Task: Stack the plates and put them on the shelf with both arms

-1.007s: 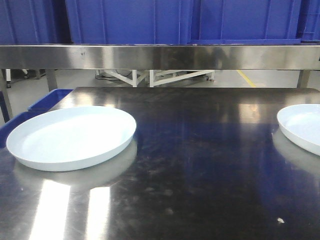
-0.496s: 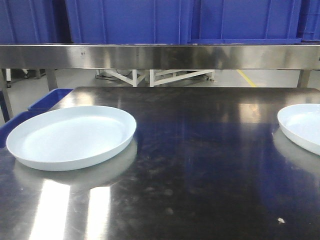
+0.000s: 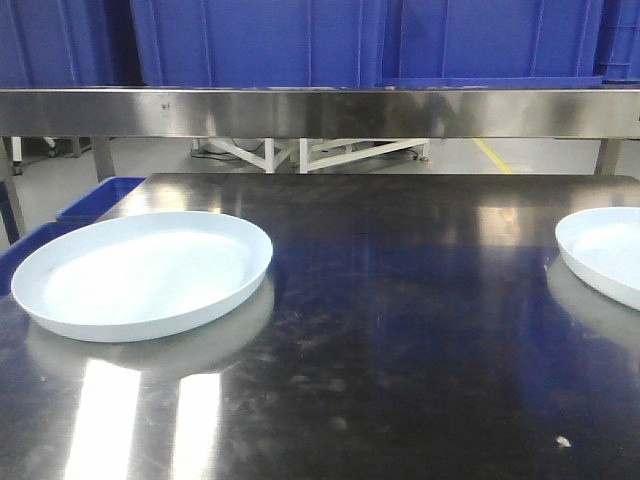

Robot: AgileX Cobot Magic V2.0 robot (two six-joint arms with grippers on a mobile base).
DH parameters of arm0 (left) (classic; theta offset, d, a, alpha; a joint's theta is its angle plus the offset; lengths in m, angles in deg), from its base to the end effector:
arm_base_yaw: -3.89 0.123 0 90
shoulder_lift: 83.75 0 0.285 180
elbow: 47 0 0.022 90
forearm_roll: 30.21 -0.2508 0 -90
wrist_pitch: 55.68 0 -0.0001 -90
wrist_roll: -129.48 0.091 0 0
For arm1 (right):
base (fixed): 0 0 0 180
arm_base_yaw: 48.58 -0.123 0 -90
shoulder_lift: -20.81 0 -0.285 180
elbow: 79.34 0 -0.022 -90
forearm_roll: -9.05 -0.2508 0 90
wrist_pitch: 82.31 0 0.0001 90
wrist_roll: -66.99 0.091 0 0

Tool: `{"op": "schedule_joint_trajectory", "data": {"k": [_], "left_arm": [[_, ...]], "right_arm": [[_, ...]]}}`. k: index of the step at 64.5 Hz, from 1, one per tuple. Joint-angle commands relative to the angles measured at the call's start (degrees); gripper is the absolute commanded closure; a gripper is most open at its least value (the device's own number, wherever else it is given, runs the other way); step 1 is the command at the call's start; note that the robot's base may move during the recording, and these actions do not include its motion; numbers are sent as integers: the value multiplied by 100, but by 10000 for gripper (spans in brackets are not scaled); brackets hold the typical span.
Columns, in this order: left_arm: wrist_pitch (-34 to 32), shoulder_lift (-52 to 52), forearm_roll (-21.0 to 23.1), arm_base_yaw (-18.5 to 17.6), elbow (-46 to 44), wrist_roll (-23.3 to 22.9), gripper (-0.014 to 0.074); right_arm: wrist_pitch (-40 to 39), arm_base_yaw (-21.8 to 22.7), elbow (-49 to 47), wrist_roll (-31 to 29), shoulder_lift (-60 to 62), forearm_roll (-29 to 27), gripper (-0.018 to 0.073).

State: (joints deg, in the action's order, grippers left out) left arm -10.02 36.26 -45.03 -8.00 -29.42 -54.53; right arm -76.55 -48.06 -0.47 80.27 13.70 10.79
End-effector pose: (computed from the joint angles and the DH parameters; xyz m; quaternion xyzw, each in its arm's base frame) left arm 0.1730 -0.0194 0.3974 0.0953 0.8679 0.0576 0.4840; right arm 0.0568 -0.0008 0.1949 0.0765 0.7137 0.0658 0.6932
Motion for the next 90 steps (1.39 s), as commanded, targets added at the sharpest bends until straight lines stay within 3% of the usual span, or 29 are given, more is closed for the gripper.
{"op": "schedule_joint_trajectory", "data": {"k": [1, 14, 36, 47, 51, 68, 75, 82, 90], "left_arm": [[-499, 21, -7, -39, -204, -17, 499], [-514, 21, 354, -39, -204, -17, 499], [-634, 21, 365, -39, -204, -17, 499], [-634, 21, 761, -39, -204, -17, 499], [-678, 21, 786, -39, -204, -17, 499], [-701, 21, 756, -39, -204, -17, 499], [-701, 21, 756, -39, -204, -17, 499], [-701, 21, 756, -39, -204, -17, 499], [-690, 21, 756, -39, -204, -17, 499]], "right_arm": [[-477, 22, 5, -16, 103, 17, 544], [-477, 22, 5, -16, 103, 17, 544], [-477, 22, 5, -16, 103, 17, 544], [-450, 22, 5, -179, 103, 286, 544], [-617, 22, 5, -254, 103, 556, 544], [-1738, 22, -76, -220, 103, 552, 544], [-1150, 16, -686, -209, 90, 516, 544], [435, 16, -1808, -209, -206, 446, 544], [1620, 16, -2980, -214, -1061, 446, 544]]}}
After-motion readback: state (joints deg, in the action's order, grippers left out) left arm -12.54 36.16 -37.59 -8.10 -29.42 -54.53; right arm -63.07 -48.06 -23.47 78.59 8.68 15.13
